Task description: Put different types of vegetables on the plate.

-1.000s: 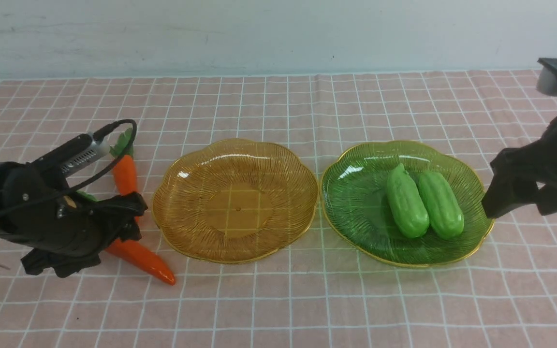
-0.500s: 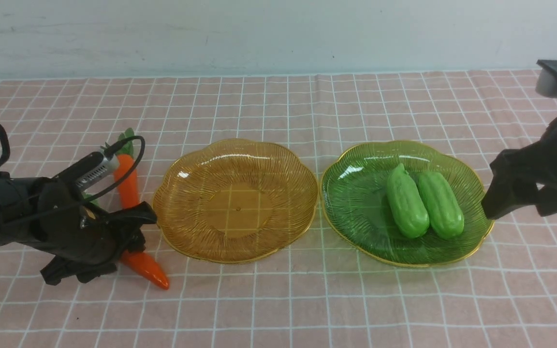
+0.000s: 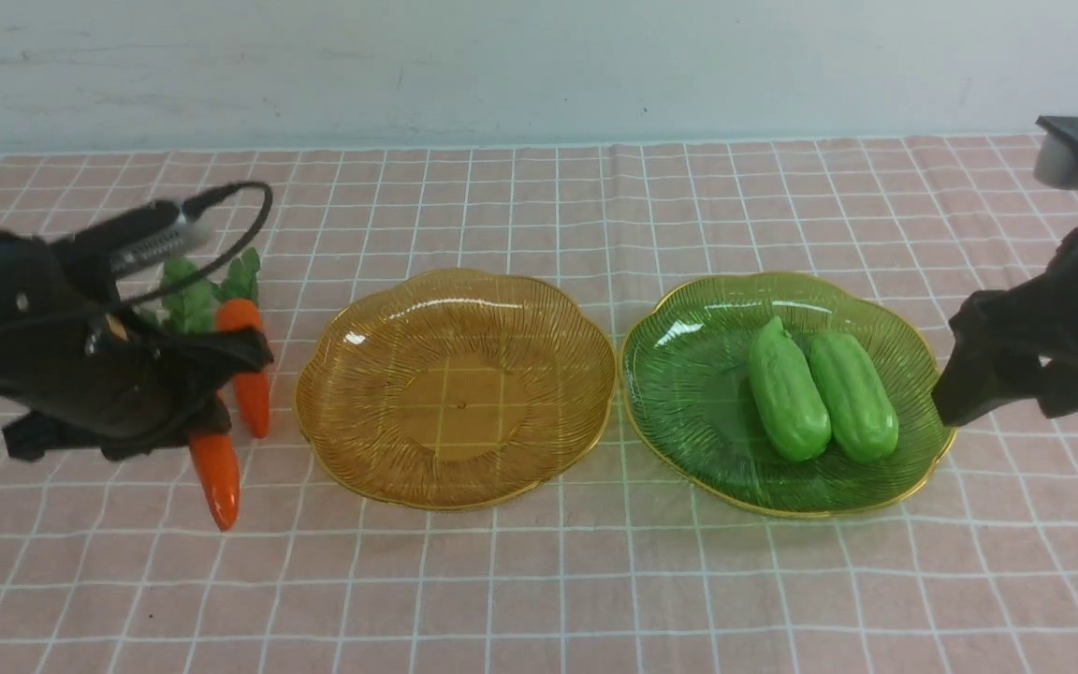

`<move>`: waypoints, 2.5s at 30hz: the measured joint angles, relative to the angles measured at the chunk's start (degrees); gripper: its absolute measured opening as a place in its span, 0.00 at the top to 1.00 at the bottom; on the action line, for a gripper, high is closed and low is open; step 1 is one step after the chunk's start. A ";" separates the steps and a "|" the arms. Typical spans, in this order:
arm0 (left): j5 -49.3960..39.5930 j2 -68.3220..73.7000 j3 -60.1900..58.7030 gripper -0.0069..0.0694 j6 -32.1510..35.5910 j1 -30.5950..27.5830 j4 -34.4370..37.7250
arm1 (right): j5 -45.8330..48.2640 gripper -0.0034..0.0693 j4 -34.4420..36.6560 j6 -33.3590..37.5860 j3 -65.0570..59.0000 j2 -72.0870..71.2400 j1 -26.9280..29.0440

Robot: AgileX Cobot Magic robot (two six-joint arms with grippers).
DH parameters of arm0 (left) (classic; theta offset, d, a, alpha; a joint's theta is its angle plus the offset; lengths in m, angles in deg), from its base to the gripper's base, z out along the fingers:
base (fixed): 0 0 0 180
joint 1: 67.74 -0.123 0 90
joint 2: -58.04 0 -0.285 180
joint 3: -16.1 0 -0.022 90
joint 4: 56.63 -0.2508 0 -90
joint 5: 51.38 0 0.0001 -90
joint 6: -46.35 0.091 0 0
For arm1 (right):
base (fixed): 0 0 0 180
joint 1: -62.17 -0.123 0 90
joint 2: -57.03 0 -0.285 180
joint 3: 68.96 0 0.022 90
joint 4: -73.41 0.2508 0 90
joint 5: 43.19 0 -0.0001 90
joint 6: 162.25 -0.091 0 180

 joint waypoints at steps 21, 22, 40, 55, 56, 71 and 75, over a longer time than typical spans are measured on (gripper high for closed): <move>-9.16 26.83 35.01 0.30 10.12 14.69 6.91 | 0.00 0.25 0.71 1.49 0.00 0.00 0.00; -9.98 26.83 36.13 0.26 10.17 14.29 6.74 | 0.00 0.25 0.71 1.56 0.00 0.00 0.00; -19.21 34.83 43.25 0.17 3.51 -4.42 -6.81 | 0.00 0.25 0.73 1.74 0.00 0.00 0.00; -18.99 40.42 43.83 0.67 4.21 -4.35 -6.96 | -0.90 0.25 0.73 2.82 0.00 0.00 0.00; -19.68 39.29 44.47 0.67 4.82 -4.23 -6.66 | -0.90 0.25 0.73 2.93 0.00 0.00 0.00; -28.65 36.52 46.64 0.54 15.04 10.42 4.71 | -0.56 0.74 0.78 3.39 0.00 -2.16 0.00; -28.52 37.34 46.64 0.34 15.04 10.53 3.96 | -0.33 0.95 0.78 3.39 -0.19 -10.42 0.00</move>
